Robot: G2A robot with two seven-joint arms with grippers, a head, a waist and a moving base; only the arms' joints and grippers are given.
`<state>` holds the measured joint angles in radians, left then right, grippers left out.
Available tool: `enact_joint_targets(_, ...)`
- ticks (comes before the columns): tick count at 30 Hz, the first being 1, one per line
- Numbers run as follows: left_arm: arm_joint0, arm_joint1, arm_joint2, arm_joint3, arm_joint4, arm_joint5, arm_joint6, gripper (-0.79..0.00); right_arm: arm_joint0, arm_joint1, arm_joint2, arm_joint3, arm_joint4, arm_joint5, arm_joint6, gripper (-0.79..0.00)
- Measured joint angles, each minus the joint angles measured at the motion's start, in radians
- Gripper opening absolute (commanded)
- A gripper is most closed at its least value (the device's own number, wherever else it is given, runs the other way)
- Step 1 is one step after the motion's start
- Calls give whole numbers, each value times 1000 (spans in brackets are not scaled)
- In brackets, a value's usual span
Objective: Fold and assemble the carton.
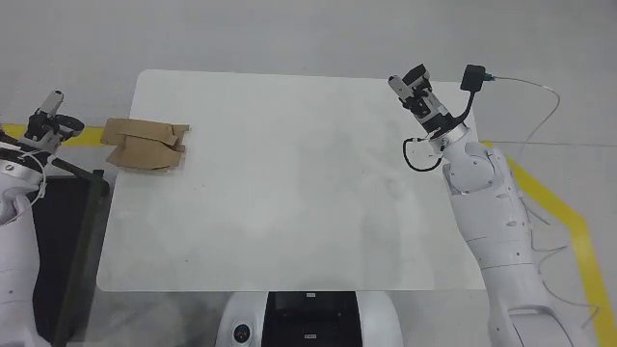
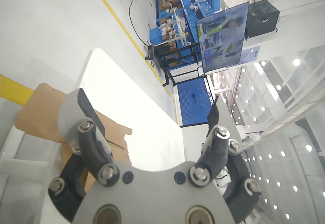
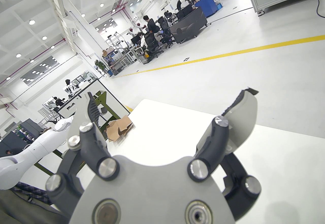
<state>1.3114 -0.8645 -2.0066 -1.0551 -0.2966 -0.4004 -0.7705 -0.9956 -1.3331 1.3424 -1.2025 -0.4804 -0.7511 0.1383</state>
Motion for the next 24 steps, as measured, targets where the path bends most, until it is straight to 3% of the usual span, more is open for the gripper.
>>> enact_joint_targets(2, -10, -1, 0, 15, -69, 8, -52, 0, 0, 0, 0, 0, 0, 0, 0, 0)
enact_joint_targets(14, -8, -1, 0, 13, -43, 8, -27, 0, 0, 0, 0, 0, 0, 0, 0, 0)
enact_joint_targets(18, 5, 2, 4, 1, 52, -13, 57, 0, 0, 0, 0, 0, 0, 0, 0, 0)
enact_joint_targets(24, -55, 24, 3, 146, 225, -2, 100, 0, 0, 0, 0, 0, 0, 0, 0, 0)
